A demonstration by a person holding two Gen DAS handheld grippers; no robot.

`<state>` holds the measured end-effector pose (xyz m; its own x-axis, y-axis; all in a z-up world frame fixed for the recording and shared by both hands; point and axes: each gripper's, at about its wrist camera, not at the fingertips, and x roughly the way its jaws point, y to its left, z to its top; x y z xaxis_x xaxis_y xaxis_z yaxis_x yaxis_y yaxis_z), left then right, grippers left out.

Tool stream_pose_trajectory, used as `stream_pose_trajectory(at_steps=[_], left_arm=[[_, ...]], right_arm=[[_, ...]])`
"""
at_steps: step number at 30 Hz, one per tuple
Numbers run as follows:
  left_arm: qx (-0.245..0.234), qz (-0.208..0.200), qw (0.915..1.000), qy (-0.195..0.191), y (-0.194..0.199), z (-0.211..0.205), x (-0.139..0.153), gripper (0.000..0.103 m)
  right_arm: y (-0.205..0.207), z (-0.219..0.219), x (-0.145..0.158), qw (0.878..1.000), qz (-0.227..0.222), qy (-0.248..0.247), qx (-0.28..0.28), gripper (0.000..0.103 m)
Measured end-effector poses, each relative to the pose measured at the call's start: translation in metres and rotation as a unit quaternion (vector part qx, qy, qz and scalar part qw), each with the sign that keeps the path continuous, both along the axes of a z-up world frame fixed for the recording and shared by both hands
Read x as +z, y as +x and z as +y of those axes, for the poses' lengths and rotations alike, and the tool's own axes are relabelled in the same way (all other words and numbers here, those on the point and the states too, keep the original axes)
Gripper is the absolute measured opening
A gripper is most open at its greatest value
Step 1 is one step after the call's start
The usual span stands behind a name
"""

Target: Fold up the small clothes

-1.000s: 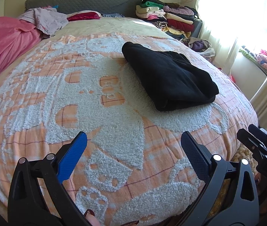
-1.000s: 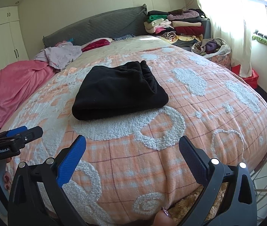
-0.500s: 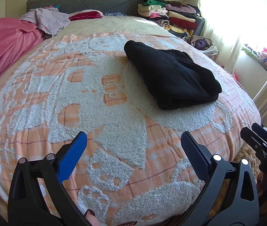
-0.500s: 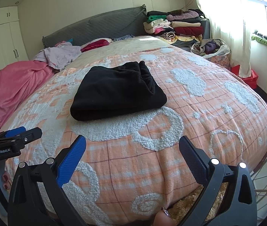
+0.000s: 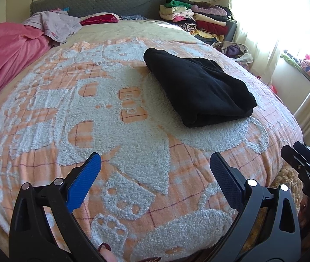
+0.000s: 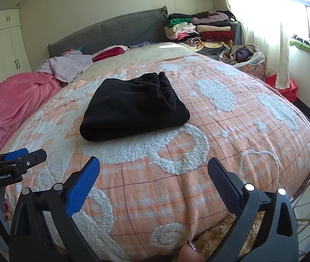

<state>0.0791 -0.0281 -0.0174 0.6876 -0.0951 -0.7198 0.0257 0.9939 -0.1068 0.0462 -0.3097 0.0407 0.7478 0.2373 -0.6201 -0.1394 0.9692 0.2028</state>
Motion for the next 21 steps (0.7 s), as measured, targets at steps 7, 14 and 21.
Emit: stream_pose_trajectory(at_steps=[7,14,21], left_arm=[[-0.003,-0.001,0.9999,-0.013,-0.002,0.001,0.002,0.093],[-0.014,-0.007,0.9997,-0.017,-0.005,-0.002,0.004,0.093],[-0.003,-0.015,0.9999,0.003,-0.008,-0.004,0.008,0.093]], right_arm=[[-0.001,-0.005,0.001,1.0,-0.001,0.002,-0.005,0.098],[-0.002,-0.01,0.002,1.0,-0.002,0.002,-0.012,0.098],[-0.005,-0.017,0.003,1.0,-0.001,0.004,-0.022,0.098]])
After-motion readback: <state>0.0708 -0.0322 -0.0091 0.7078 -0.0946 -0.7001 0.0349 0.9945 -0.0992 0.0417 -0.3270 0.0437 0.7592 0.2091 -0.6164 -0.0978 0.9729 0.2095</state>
